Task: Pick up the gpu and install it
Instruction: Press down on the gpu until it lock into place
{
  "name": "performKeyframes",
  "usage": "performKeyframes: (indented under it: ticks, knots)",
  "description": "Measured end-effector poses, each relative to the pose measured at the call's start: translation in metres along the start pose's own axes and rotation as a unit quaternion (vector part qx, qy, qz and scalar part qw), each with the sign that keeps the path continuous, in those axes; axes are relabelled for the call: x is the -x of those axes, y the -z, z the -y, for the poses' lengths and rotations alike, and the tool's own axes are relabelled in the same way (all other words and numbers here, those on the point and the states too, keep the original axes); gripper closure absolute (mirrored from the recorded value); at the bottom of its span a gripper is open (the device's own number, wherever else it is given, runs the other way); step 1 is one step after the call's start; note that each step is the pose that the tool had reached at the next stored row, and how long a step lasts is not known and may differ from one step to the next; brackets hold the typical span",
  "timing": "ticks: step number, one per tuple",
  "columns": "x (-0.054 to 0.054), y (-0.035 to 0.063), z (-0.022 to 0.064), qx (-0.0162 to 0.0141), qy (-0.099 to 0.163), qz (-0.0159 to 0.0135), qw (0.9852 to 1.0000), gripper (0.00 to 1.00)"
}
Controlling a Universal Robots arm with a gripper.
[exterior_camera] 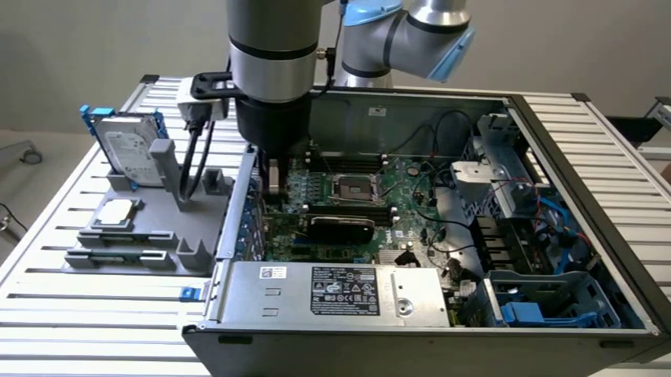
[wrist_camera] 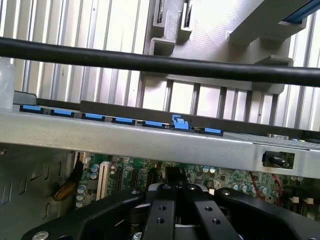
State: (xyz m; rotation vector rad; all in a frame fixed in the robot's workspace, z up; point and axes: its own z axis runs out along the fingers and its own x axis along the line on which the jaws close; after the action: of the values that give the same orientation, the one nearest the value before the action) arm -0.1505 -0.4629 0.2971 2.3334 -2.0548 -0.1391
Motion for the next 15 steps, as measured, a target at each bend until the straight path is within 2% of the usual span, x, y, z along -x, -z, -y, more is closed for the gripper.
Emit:
performKeyframes:
  ticks: [4,6,15]
  knots:
    - [-0.0007,0.003,-0.0005,0.0024,0.0,0.0003,1.0,0.89]
    - [-0.001,0.004,-0.0006,0.0045,0.0,0.0002,1.0,0.89]
    - [-0.0015,0.0055,-0.0009,0.0149,-0.001,-0.0074,0.9999,0.89]
